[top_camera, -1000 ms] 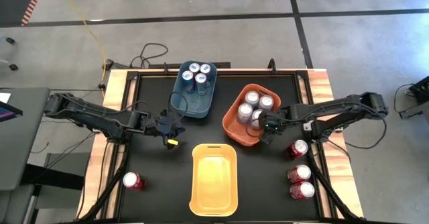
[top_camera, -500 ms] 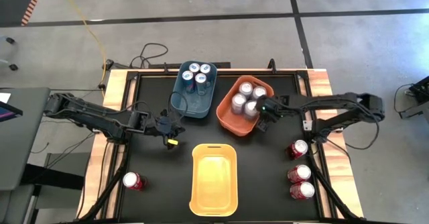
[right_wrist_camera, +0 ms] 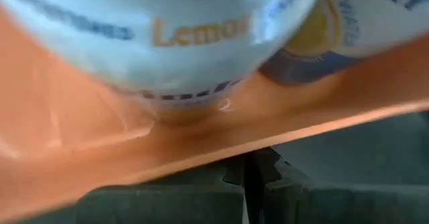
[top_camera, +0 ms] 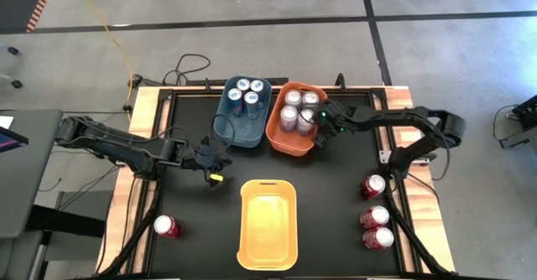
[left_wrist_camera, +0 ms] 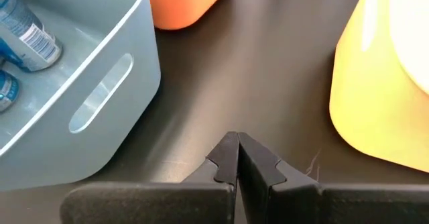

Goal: Sort soda cans
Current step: Adjust the orange bin, then put the red soda can into the yellow bin

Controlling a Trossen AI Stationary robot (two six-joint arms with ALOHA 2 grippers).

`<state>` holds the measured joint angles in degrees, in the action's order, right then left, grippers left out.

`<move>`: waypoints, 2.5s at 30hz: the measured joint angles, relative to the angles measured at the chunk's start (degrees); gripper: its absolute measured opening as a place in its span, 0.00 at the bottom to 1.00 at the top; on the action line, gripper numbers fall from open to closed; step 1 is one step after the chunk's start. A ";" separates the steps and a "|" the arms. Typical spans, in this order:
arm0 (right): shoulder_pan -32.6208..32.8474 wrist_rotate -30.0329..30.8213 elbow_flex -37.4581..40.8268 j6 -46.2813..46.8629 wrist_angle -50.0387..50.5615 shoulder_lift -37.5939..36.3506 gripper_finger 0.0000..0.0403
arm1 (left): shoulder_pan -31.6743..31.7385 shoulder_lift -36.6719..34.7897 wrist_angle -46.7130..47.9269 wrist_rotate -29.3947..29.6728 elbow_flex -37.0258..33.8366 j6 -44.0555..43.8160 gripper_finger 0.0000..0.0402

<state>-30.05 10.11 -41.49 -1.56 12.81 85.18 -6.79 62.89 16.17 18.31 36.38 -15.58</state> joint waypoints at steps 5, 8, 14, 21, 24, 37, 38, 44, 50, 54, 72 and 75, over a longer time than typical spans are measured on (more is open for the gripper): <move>-2.15 0.00 -3.68 -0.93 -3.15 4.36 0.02 | 0.00 0.00 -0.50 0.17 0.00 0.39 0.00; -2.69 0.00 -6.46 -2.80 -3.29 7.26 0.02 | 0.00 0.00 -0.55 0.20 0.00 0.58 0.00; -2.84 -0.34 -12.23 -4.64 -3.60 12.95 0.02 | 0.00 0.00 -0.60 0.22 0.00 0.51 0.00; -2.86 -0.53 -18.77 -5.96 -4.49 18.17 0.02 | 0.00 0.00 -0.62 0.22 0.00 0.46 0.00; -2.89 -0.52 -21.60 -6.18 -4.12 20.08 0.02 | 0.00 0.00 -0.64 0.22 0.00 0.42 0.00; -1.58 0.08 -25.33 -3.90 14.91 10.69 0.08 | -0.07 -1.40 -0.65 2.75 -0.02 2.35 0.00; -1.23 0.07 -25.37 -2.53 16.61 8.66 0.09 | -0.10 -2.08 -0.77 3.23 -0.02 2.38 0.00; 5.58 -0.12 -24.44 12.32 33.37 -3.49 0.16 | -3.33 -9.60 7.24 3.19 1.23 1.20 0.00; 20.22 0.29 -16.14 22.79 33.86 -13.82 0.16 | -7.52 -13.81 15.63 -3.83 4.47 -6.46 0.00; 31.19 2.22 -9.81 30.21 26.98 -17.90 0.16 | -11.02 -11.06 8.42 -4.94 2.94 -6.55 0.00; 59.78 37.27 -5.89 48.69 18.96 -11.20 0.16 | -23.92 -3.87 51.02 -14.55 24.46 -44.86 0.00; 59.94 42.27 -5.89 47.45 16.42 -6.41 0.16 | -29.25 -2.09 53.99 -16.49 25.24 -55.68 0.00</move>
<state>29.89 52.37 -47.37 45.89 29.23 78.77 -36.04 60.80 70.16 1.82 61.62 -71.26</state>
